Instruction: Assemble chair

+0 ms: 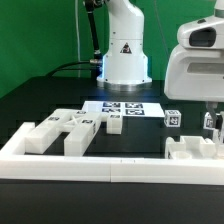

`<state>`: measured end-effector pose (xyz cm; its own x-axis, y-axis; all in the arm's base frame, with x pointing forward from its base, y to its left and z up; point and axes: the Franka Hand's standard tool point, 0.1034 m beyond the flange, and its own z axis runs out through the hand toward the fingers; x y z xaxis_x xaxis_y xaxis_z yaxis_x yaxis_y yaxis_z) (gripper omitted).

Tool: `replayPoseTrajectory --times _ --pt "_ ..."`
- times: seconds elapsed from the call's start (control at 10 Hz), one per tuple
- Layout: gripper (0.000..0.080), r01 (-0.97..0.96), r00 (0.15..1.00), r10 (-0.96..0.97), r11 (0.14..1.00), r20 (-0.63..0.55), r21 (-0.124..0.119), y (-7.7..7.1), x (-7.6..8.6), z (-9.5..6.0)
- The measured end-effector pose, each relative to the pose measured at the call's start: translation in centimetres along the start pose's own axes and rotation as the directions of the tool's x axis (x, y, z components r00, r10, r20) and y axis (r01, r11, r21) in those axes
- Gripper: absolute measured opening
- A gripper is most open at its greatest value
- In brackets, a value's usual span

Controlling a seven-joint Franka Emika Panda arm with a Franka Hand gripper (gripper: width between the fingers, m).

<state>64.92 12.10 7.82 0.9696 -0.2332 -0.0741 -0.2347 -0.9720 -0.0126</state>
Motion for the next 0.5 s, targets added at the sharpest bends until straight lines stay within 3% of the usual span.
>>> replayPoseTrajectory --times 0.5 --pt "0.0291 -0.4 0.917 0.4 0.917 0.004 0.005 -0.31 -0.14 0.08"
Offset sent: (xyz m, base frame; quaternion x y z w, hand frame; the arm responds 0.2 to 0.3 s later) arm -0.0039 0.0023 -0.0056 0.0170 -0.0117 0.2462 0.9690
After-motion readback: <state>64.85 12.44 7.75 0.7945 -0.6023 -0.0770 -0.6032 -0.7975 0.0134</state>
